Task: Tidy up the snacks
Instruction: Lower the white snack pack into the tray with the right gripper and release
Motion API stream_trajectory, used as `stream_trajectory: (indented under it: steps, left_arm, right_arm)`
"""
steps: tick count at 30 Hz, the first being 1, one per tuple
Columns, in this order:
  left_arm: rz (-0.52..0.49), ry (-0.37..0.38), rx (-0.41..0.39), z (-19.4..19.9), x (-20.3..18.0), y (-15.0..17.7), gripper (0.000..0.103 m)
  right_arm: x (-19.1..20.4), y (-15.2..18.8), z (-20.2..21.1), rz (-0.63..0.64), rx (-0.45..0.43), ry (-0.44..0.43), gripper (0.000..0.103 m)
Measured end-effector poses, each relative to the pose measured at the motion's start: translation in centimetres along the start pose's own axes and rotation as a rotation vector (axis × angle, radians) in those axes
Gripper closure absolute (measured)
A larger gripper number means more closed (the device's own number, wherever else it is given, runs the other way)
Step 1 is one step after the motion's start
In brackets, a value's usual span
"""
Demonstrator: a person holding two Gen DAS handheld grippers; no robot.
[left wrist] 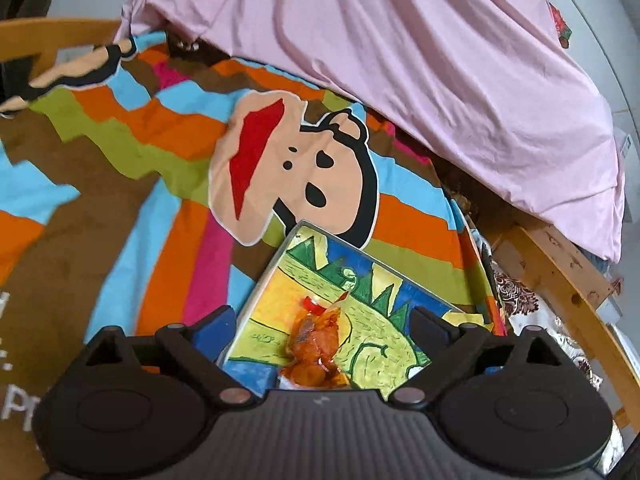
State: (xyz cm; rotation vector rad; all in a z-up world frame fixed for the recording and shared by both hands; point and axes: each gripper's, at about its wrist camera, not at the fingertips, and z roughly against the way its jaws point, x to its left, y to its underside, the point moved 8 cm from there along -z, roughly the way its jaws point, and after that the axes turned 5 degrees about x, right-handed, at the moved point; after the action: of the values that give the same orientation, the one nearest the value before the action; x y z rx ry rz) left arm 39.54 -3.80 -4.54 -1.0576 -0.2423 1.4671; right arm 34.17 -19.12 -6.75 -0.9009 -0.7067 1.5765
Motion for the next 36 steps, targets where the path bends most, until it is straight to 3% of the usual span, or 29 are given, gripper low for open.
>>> stream_trajectory:
  steps: [3, 6, 14, 18, 21, 29, 36]
  left_arm:
    - [0.019, -0.01, -0.003, 1.2, 0.1, 0.0, 0.006]
    - [0.009, -0.02, -0.011, 1.8, -0.1, 0.0, 0.006]
    - [-0.055, -0.047, 0.007, 0.5, -0.7, 1.1, 0.005]
    - [-0.049, -0.041, 0.029, 0.1, -0.7, 1.6, 0.005]
    - [-0.058, -0.039, 0.027, 0.6, -1.0, 1.8, 0.004]
    - [-0.102, -0.057, -0.012, 3.9, -2.1, 2.1, 0.002]
    - [-0.163, -0.067, -0.083, 8.6, -3.6, 2.4, 0.001]
  right_arm:
    - [-0.6, 0.0, -0.1, 0.068, -0.035, 0.066, 0.002]
    - [-2.4, 0.1, -0.8, 0.054, -0.034, 0.12, 0.002]
    - [-10.4, 0.6, -1.8, -0.234, 0.015, 0.249, 0.002]
    - [-13.3, 1.1, -0.9, -0.403, 0.019, 0.222, 0.002]
    - [-14.0, 0.3, 0.7, -0.447, -0.015, 0.188, 0.002]
    - [-12.8, -2.1, 6.7, -0.425, -0.124, 0.121, 0.001]
    - [-10.3, -1.9, 13.1, -0.363, -0.198, 0.096, 0.001]
